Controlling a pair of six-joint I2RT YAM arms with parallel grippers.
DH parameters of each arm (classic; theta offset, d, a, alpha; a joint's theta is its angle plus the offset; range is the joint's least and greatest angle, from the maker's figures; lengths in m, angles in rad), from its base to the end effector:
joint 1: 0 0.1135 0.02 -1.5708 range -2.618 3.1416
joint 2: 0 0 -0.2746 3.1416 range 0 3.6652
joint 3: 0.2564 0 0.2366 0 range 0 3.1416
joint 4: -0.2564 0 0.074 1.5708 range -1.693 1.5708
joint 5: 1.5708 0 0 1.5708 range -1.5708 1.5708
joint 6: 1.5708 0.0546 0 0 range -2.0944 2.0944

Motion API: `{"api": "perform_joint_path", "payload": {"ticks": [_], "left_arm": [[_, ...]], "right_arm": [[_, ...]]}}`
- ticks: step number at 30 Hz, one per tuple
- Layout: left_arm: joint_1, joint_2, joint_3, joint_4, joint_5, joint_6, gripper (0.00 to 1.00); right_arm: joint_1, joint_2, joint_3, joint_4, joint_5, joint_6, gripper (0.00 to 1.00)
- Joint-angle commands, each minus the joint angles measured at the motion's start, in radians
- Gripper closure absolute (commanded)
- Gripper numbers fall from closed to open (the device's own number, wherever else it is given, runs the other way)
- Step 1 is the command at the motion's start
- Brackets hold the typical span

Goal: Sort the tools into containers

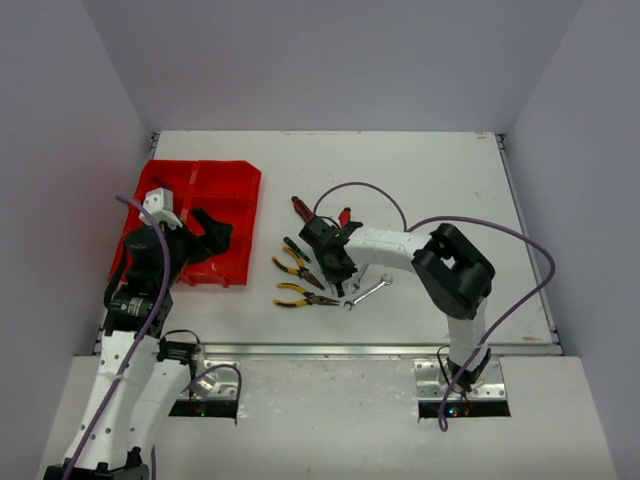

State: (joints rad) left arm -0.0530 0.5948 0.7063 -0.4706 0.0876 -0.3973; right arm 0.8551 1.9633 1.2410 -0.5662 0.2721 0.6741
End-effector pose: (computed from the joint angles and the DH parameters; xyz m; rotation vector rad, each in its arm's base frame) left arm 0.1331 -0.0118 0.3073 -0.2752 1.9281 -0.3843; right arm 0.2550 0.2709 0.1394 -0.1954 2.7451 -0.0012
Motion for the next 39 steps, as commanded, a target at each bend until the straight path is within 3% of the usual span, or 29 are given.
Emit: {"api": "perform_joint_path", "payload": {"ticks": [1, 4, 7, 9, 11, 13, 17, 22, 25, 28, 31, 39], "left_arm": [[-0.012, 0.013, 0.011, 0.052, 0.035, 0.008, 0.00], [-0.015, 0.032, 0.016, 0.069, 0.148, 0.005, 0.00], [-0.015, 0.062, -0.011, 0.155, 0.422, -0.073, 0.00], [-0.016, 0.064, -0.072, 0.366, 0.627, -0.225, 0.00], [-0.026, 0.066, -0.163, 0.602, 0.734, -0.394, 0.00], [-0.054, 0.072, -0.190, 0.656, 0.724, -0.443, 0.00], [-0.075, 0.078, -0.219, 0.600, 0.615, -0.430, 0.00], [-0.115, 0.048, -0.337, 0.720, 0.609, -0.537, 0.00], [-0.214, 0.082, -0.393, 0.822, 0.581, -0.607, 0.00], [-0.277, 0.114, -0.392, 0.783, 0.512, -0.580, 0.01], [-0.314, 0.115, -0.409, 0.803, 0.473, -0.596, 0.05], [-0.379, 0.178, -0.383, 0.959, 0.487, -0.638, 0.30]], "right_arm": [[0.010, -0.114, -0.045, 0.011, 0.036, 0.028, 0.92], [0.024, -0.258, -0.075, 0.004, 0.080, 0.019, 0.95], [0.034, -0.439, -0.158, 0.109, -0.007, -0.015, 0.96], [0.035, -0.549, -0.258, 0.294, -0.142, -0.071, 0.96], [0.035, -0.647, -0.362, 0.424, -0.308, -0.105, 0.97], [0.035, -0.683, -0.391, 0.492, -0.309, -0.082, 0.99], [0.032, -0.613, -0.320, 0.332, -0.149, -0.083, 1.00], [0.036, -0.660, -0.438, 0.614, -0.392, -0.098, 1.00], [0.039, -0.708, -0.487, 0.724, -0.432, -0.088, 1.00], [0.039, -0.744, -0.503, 0.762, -0.436, -0.089, 1.00], [0.041, -0.771, -0.523, 0.823, -0.489, -0.089, 1.00], [0.050, -0.736, -0.552, 0.991, -0.639, -0.045, 1.00]]}}
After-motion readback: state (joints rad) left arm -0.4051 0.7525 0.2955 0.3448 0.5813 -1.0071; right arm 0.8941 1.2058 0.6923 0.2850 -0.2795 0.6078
